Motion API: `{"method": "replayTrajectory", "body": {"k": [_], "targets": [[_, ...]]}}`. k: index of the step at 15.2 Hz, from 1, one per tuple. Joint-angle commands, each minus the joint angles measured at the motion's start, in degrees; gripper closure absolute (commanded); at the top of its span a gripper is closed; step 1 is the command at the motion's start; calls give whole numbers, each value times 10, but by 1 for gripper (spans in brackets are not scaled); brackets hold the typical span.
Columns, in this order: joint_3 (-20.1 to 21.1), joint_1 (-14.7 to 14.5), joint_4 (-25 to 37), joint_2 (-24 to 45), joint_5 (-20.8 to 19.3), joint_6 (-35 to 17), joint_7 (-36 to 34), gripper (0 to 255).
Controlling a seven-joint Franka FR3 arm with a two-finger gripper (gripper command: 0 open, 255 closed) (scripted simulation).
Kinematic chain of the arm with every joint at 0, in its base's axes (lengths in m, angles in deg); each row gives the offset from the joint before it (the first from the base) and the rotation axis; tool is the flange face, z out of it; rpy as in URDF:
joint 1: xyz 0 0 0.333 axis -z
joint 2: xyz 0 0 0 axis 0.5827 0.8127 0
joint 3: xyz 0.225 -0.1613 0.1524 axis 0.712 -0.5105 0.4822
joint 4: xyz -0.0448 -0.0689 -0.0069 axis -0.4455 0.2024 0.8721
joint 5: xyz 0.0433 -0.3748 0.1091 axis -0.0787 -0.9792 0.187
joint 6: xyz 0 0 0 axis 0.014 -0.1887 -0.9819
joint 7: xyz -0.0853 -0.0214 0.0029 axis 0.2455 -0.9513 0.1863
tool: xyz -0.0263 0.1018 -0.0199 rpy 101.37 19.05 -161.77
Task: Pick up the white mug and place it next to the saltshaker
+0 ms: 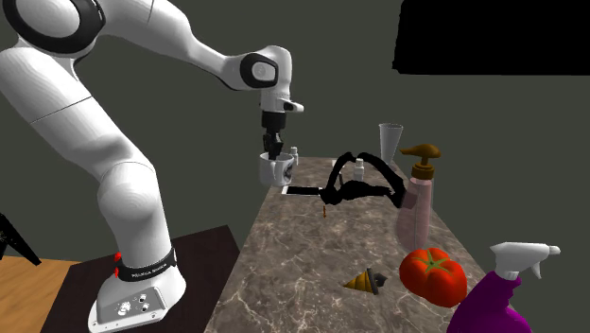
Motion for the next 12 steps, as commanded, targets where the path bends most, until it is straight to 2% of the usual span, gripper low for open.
{"method": "replayTrajectory", "body": {"k": [1,7,12], "targets": [[0,0,13,-2,0,16,0,255],[-2,0,48,-9,0,57,2,255],[32,-12,142,90,3,53,-47,255]]}}
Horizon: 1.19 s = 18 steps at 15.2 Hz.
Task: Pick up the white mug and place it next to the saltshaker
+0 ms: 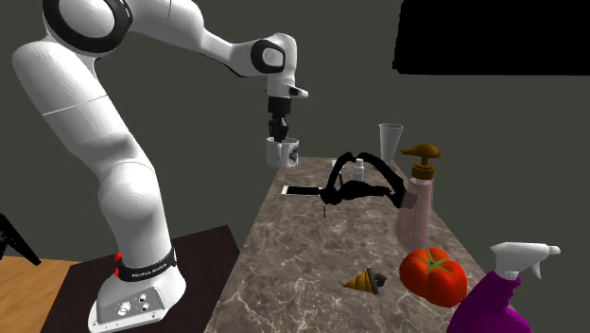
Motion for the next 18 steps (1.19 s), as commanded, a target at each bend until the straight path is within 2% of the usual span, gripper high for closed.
{"method": "replayTrajectory", "body": {"k": [1,10,14,17,18], "targets": [[12,-5,39,38,-1,1,-19,255],[55,-38,261,232,-33,36,-106,255],[65,-65,392,331,-57,73,-140,255],[67,-92,512,414,-77,113,-160,255],[66,-91,502,413,-76,104,-160,255]]}}
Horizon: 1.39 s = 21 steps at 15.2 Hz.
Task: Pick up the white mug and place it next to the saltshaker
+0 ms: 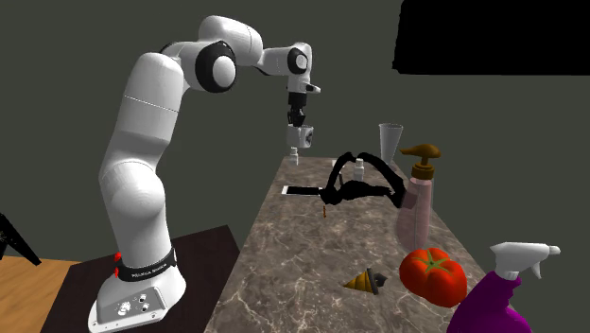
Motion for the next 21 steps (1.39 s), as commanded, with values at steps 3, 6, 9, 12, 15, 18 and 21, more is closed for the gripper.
{"method": "replayTrajectory", "body": {"k": [3,6,9,12,15,18,21], "targets": [[-1,-3,-8,14,-3,-22,-4,255],[-1,-1,-32,14,-4,-45,-5,255],[-2,0,-53,15,-4,-68,-6,255],[-3,1,-72,18,-5,-89,-7,255],[-3,2,-90,22,-7,-111,-8,255],[-4,2,-106,27,-8,-131,-9,255],[-5,2,-121,32,-10,-151,-10,255]]}}
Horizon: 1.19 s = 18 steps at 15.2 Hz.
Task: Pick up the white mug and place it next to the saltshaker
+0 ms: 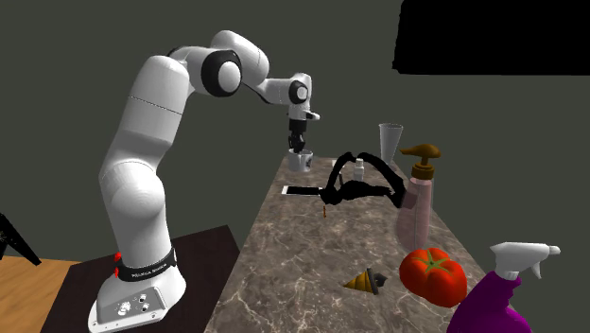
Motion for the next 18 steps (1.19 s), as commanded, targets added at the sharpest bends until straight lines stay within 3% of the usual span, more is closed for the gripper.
{"method": "replayTrajectory", "body": {"k": [1,7,14,15,18], "targets": [[-1,0,-7,6,-2,-13,0,255],[-4,0,-31,22,-7,-52,-3,255],[-4,0,-31,22,-7,-52,-3,255],[-4,0,-31,22,-7,-52,-3,0],[-4,0,-31,22,-7,-52,-3,0]]}}
